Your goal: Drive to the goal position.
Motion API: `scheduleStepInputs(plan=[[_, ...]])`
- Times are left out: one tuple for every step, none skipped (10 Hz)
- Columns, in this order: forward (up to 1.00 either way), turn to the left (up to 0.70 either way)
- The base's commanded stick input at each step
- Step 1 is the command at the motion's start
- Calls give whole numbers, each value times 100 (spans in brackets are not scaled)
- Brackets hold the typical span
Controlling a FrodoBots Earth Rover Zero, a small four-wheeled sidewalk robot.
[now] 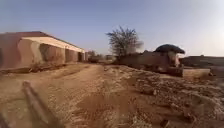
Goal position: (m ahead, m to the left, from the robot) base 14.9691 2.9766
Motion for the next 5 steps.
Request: scheduleStepInputs(plan=[[70,0],[70,0],[70,0],[70,0],[70,0]])
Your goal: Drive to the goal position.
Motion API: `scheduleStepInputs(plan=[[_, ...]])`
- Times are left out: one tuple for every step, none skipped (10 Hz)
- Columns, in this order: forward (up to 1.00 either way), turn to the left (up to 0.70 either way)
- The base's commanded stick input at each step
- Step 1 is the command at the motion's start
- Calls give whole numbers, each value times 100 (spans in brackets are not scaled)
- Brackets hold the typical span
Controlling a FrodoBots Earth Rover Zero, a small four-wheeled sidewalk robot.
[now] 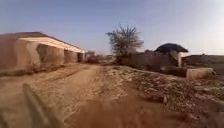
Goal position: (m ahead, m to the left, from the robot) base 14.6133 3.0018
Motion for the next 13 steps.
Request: scheduleStepInputs(plan=[[70,0],[70,0],[70,0],[70,0],[70,0],[70,0],[70,0],[70,0],[70,0],[70,0],[70,0],[70,0],[70,0]])
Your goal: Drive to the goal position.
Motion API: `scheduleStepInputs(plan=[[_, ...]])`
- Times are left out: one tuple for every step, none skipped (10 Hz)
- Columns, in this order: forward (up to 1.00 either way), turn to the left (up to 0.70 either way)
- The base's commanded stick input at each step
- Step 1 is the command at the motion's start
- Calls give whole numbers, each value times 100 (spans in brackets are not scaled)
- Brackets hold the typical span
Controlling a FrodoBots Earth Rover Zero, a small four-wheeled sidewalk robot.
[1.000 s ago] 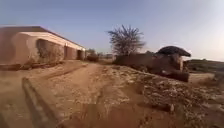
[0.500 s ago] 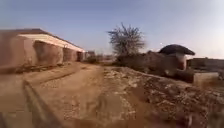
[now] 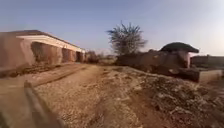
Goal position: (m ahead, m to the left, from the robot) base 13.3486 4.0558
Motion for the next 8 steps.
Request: scheduleStepInputs(plan=[[70,0],[70,0],[70,0],[70,0],[70,0],[70,0],[70,0],[70,0]])
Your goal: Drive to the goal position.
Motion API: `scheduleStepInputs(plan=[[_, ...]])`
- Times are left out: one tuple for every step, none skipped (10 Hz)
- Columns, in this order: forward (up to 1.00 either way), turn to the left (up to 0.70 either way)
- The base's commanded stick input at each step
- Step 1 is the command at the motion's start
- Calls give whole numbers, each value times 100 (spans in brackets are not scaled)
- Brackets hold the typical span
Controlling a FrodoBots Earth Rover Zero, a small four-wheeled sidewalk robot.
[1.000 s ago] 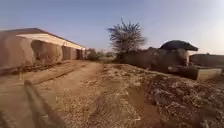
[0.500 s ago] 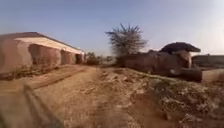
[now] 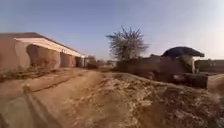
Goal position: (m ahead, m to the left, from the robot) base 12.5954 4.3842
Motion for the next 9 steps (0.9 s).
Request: scheduleStepInputs(plan=[[70,0],[70,0],[70,0],[70,0],[70,0],[70,0],[70,0],[70,0],[70,0]])
